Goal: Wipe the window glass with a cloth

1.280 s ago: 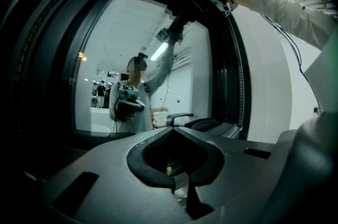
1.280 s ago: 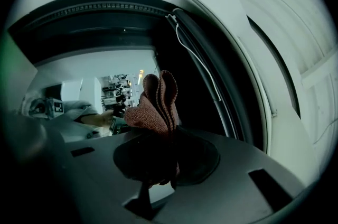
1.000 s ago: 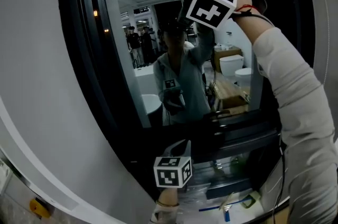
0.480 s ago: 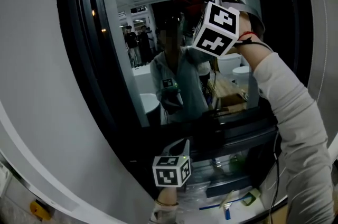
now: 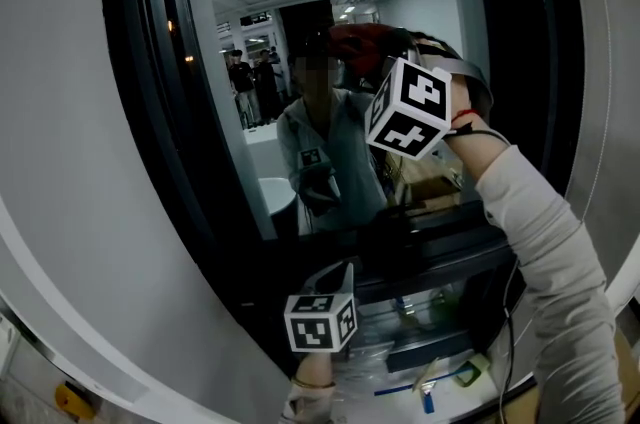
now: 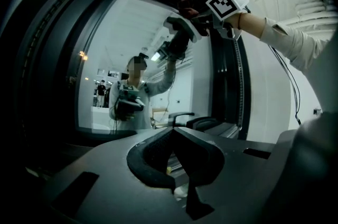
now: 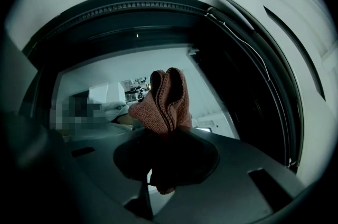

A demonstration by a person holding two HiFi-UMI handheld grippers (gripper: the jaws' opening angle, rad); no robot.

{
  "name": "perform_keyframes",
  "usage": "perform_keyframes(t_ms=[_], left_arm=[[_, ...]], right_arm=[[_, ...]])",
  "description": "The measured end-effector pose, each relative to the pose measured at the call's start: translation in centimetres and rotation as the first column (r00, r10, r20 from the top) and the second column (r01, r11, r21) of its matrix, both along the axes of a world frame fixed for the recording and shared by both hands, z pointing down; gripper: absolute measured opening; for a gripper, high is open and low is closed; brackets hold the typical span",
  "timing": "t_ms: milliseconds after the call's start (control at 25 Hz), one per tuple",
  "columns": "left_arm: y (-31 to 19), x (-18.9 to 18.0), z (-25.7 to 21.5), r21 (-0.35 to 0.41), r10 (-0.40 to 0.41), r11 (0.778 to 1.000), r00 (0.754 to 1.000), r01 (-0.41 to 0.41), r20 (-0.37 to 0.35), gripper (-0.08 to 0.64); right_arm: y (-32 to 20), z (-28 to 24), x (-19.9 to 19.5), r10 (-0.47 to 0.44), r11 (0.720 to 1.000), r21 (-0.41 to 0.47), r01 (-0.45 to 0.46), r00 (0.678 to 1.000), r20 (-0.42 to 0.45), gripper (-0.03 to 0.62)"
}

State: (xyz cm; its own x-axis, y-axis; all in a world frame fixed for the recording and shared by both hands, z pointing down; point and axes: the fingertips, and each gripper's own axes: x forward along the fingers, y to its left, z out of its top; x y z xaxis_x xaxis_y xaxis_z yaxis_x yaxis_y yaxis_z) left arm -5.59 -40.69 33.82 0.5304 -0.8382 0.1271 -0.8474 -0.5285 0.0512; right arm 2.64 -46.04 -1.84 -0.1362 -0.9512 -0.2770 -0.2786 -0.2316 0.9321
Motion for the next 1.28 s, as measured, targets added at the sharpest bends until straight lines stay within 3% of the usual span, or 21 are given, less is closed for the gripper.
perform_keyframes(t_ms=[600, 1280], left_arm=[[0.6, 0.8, 0.4, -0.009, 0.011, 1.0, 1.0, -0.011, -0.006, 0.005], [1.0, 0.2, 1.4, -0.033, -0.007, 0.999, 1.0, 0.006, -0.019, 0.005]], right_arm=[[-0.4, 9.5, 0.2, -0.04, 0.992, -0.118, 0.042, 0.999, 0.019, 0.054], [-0.4, 20.2, -0.4, -0.061, 0.959, -0.274, 0.075, 0.996, 0.059, 0.054]])
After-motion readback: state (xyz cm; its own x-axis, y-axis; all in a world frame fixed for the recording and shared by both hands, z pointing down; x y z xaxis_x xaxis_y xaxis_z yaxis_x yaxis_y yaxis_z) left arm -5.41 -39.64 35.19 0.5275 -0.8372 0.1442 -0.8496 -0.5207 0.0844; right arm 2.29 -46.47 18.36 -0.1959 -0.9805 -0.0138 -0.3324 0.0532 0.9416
